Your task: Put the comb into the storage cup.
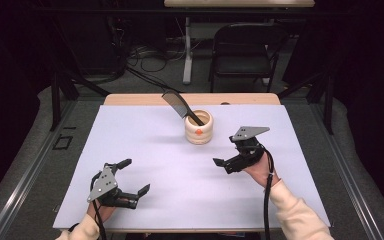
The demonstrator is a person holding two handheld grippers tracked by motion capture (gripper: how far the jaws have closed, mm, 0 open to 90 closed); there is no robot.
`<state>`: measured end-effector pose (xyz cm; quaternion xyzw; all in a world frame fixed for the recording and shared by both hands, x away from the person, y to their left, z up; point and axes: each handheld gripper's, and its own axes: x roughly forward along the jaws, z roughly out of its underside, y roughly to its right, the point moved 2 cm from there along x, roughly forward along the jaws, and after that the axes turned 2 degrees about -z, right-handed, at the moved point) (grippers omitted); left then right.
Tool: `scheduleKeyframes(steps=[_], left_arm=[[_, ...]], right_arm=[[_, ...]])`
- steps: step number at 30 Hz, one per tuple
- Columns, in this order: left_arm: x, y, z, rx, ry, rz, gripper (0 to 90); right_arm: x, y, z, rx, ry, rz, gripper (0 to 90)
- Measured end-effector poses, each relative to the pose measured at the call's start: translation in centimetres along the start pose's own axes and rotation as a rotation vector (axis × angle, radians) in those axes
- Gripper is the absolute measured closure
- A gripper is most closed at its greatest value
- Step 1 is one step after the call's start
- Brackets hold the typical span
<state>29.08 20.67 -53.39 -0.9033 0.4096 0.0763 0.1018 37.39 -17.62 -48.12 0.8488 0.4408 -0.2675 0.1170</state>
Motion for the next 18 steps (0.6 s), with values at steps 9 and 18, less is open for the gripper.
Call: scheduleKeyframes(steps=[9,18], left_arm=[[0.0,-0.1,0.0,-0.001,-0.001,0.002,0.1],[-0.1,-0.1,0.0,-0.009,0.006,-0.002,0.1]], right_arm=[[-1.1,-1.1,1.6,-0.002,0.031,0.024,0.0],[-1.5,-2.5,2.9,-0.037,0.039,0.055,0.0]])
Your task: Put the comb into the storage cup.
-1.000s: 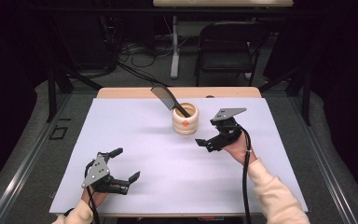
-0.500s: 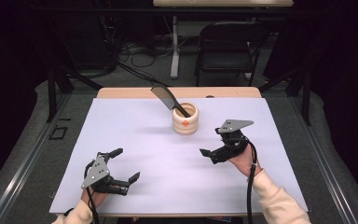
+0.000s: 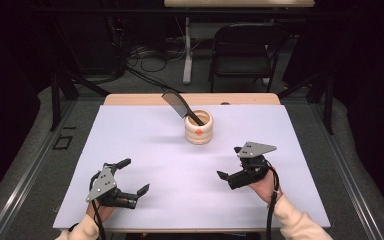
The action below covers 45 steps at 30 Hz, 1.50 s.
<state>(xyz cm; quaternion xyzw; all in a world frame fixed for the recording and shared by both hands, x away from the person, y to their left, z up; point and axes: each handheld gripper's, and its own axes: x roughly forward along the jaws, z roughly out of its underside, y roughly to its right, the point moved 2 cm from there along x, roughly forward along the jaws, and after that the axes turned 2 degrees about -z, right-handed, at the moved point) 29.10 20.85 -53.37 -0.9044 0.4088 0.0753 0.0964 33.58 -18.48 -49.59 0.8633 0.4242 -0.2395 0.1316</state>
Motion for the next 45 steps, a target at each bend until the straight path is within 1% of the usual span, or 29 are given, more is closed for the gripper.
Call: scheduleKeyframes(steps=[1,8,13,16,18,20,22,26,30,33,34,36,39,45], left_arm=[[0.0,0.0,0.0,0.000,-0.002,0.001,0.1],[-0.1,0.0,0.0,0.002,-0.004,0.000,0.1],[0.0,0.0,0.0,0.000,-0.008,0.002,0.1],[0.0,0.1,0.0,0.004,-0.008,0.001,0.1],[0.0,0.0,0.1,0.003,-0.011,0.003,0.0],[-0.1,0.1,0.0,0.004,-0.009,0.007,0.1],[-0.1,0.0,0.0,0.003,-0.008,0.005,0.1],[0.0,0.0,0.1,-0.002,-0.014,0.005,0.0],[-0.1,0.0,0.1,-0.001,-0.015,0.007,0.0],[-0.1,0.0,0.1,0.001,-0.014,0.004,0.0],[0.0,0.0,0.1,-0.004,-0.014,0.005,0.0],[0.1,0.0,0.1,-0.007,-0.018,0.004,0.0],[0.1,0.1,0.2,-0.002,-0.020,0.007,0.0],[0.0,0.0,0.2,-0.005,-0.020,0.006,0.0]], right_arm=[[-0.1,-0.1,0.1,-0.004,0.005,0.004,0.0],[-0.9,-0.9,0.9,-0.003,0.016,-0.010,0.0],[-1.4,-1.1,1.6,0.000,0.027,-0.021,0.0],[-1.6,-1.2,2.2,-0.002,0.025,-0.022,0.0],[-1.7,-1.2,2.6,0.001,0.016,-0.019,0.0],[-1.9,-1.2,3.0,0.008,0.020,-0.021,0.0],[-2.2,-1.2,3.3,0.007,0.018,-0.015,0.0],[-2.9,-1.1,4.0,0.020,0.039,-0.009,0.0],[-3.4,-1.2,4.6,0.011,0.045,0.007,0.0],[-3.8,-1.2,4.9,0.014,0.052,0.015,0.0],[-3.9,-1.2,5.0,0.015,0.056,0.020,0.0],[-4.2,-1.3,5.1,0.016,0.059,0.021,0.0],[-4.5,-1.5,5.4,0.005,0.067,0.032,0.0],[-4.9,-1.9,5.9,0.006,0.067,0.040,0.0]])
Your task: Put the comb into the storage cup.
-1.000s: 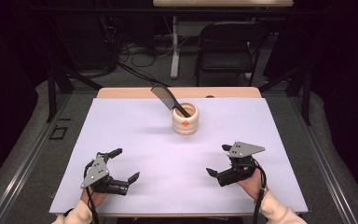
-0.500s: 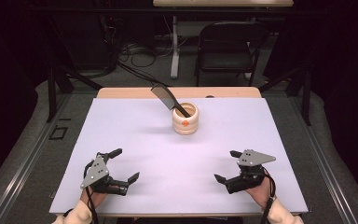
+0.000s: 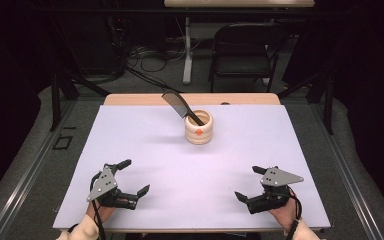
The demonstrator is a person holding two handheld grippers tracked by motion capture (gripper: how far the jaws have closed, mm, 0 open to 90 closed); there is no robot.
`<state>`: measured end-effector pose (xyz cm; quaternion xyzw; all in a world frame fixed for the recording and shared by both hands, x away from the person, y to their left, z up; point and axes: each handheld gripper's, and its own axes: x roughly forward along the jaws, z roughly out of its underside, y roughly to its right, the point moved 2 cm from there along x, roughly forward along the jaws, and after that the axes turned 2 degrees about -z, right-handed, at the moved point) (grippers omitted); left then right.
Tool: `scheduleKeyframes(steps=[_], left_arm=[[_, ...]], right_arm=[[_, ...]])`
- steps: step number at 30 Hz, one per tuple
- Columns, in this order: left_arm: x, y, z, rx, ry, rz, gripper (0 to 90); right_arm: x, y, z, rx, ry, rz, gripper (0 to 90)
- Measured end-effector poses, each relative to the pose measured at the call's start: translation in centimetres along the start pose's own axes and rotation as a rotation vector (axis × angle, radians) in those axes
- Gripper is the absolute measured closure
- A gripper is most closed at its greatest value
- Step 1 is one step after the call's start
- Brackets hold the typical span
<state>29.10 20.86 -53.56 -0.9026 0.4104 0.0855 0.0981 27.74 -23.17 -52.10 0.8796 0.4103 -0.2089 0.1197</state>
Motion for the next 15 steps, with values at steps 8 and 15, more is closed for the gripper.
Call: scheduleKeyframes(steps=[8,15], left_arm=[[0.00,0.06,-0.03,0.004,0.000,0.002,0.0],[-0.07,-0.15,0.02,-0.007,-0.012,0.002,0.0]], right_arm=[[-0.84,-0.38,0.23,0.001,0.029,0.004,0.0],[-0.71,-0.17,0.36,-0.002,0.023,0.003,0.0]])
